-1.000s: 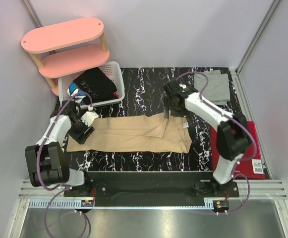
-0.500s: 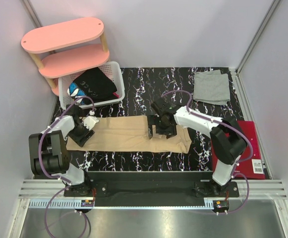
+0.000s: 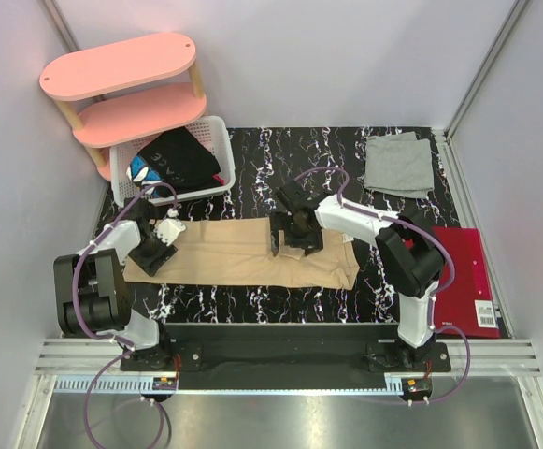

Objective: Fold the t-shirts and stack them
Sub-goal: Fold the tshirt

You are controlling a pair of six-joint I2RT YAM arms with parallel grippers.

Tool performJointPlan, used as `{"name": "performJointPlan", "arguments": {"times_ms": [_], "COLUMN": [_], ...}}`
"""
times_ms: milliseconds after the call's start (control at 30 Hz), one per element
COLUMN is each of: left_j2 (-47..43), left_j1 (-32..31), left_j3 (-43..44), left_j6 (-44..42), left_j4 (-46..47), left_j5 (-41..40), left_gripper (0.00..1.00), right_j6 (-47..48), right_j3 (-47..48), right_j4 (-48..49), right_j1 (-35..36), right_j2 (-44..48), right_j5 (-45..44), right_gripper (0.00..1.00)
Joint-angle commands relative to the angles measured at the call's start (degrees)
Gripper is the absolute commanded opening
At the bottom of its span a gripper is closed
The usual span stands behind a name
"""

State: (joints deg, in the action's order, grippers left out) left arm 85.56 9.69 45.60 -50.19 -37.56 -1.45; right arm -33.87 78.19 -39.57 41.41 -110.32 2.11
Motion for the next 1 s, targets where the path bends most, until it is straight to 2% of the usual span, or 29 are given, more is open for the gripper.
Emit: {"name": "performJointPlan", "arguments": {"times_ms": [0,400,733,833,967], "left_j2": [0.57,0.22,0.40,0.66,-0.12], "left_j1": [0.33,0.33,0.24,0.24,0.24], "left_j3": [-1.75,-2.10,-2.27,-2.36,-2.19], "left_j6": [-1.40,-0.87,-0.96,-0.96,-1.05], "left_j4": [3.63,3.63,3.64,3.64,3.64], "left_j5": [-1.62,-0.74,-1.01,-1.27,-1.62], "left_gripper": [0.61,0.61,0.60,0.60,0.60], "right_j6": [0.03,1.17,6.00,7.32,7.76], "right_j3": [5.12,13.82,34.03,40.71,41.17], "right_j4": [2.13,1.60,-4.28,-9.02,-12.98], "right_j1": [-0.01,-1.24,-4.40,-4.93,-6.25], "right_j2": [-0.95,-6.21,-16.67,-17.91,-12.65], "right_j5": [-1.23,-1.49,-0.27,-3.41,-11.40], "right_gripper": [1.00,1.00,1.00,1.00,1.00]}}
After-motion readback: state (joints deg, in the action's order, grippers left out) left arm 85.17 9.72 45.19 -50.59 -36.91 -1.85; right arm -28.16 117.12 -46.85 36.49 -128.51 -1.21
